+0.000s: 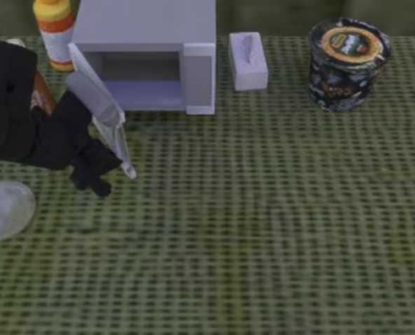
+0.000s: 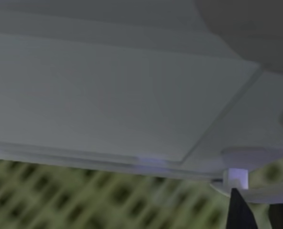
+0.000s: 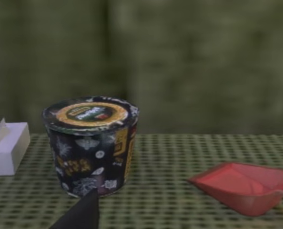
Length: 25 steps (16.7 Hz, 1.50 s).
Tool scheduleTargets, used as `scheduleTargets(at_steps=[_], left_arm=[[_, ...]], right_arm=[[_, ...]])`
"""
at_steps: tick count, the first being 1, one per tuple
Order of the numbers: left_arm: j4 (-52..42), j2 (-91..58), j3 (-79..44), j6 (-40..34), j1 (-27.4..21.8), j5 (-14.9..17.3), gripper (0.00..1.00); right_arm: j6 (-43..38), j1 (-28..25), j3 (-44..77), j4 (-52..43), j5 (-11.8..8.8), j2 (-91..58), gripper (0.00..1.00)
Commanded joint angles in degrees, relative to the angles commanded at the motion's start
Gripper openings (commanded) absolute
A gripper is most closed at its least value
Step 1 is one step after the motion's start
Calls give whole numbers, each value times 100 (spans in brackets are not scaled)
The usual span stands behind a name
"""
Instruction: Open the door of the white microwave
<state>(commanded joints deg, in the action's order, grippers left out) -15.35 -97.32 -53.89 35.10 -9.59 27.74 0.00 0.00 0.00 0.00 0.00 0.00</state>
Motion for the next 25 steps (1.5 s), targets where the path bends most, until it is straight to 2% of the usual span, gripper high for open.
scheduleTargets(at_steps=[7, 15, 25], left_arm=[[-19, -1, 23, -2, -17, 33, 0], [-323, -51, -100, 559, 222, 284, 0], [-334, -51, -102, 578, 230, 292, 0]], right_arm=[[0, 0, 0, 0, 0, 0, 100], [0, 0, 0, 0, 0, 0, 100], [0, 0, 0, 0, 0, 0, 100]])
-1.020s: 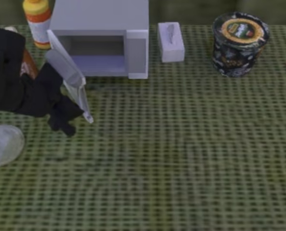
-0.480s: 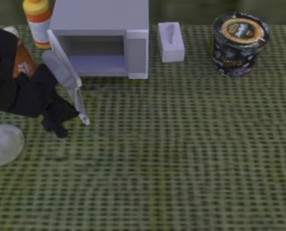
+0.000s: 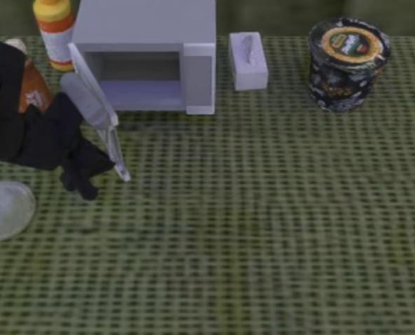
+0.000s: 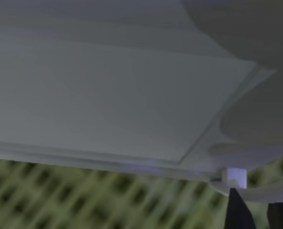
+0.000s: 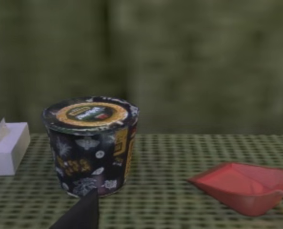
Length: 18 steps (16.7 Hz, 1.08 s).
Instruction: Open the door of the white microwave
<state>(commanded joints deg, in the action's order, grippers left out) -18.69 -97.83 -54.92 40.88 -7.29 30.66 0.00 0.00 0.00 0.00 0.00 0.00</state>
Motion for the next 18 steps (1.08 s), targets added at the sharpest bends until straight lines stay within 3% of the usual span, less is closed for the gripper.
scheduleTargets(at_steps=[18], left_arm=[[-67, -19, 12, 59, 10, 47, 0]], right_arm=[[0, 0, 0, 0, 0, 0, 100]])
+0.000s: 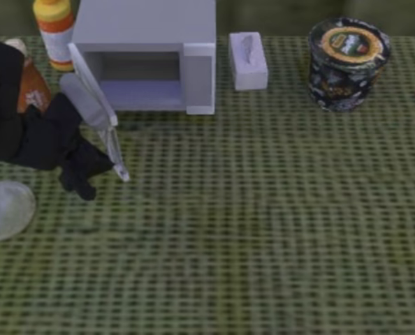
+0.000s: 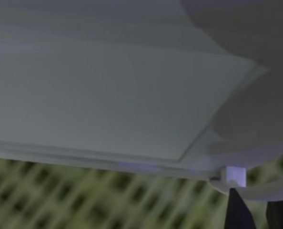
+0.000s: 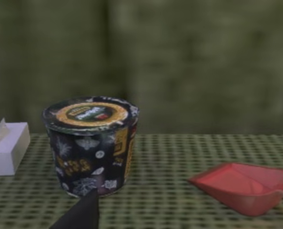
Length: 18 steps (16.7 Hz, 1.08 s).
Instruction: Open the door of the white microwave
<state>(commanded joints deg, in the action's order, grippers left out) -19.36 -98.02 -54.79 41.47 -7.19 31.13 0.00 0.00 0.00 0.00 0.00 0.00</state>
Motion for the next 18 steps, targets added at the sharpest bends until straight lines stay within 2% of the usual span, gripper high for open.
scheduleTargets(at_steps=[7, 18], left_arm=[[-315, -68, -160, 549, 216, 217, 0], [-320, -69, -160, 554, 218, 219, 0]], right_arm=[[0, 0, 0, 0, 0, 0, 100], [0, 0, 0, 0, 0, 0, 100]])
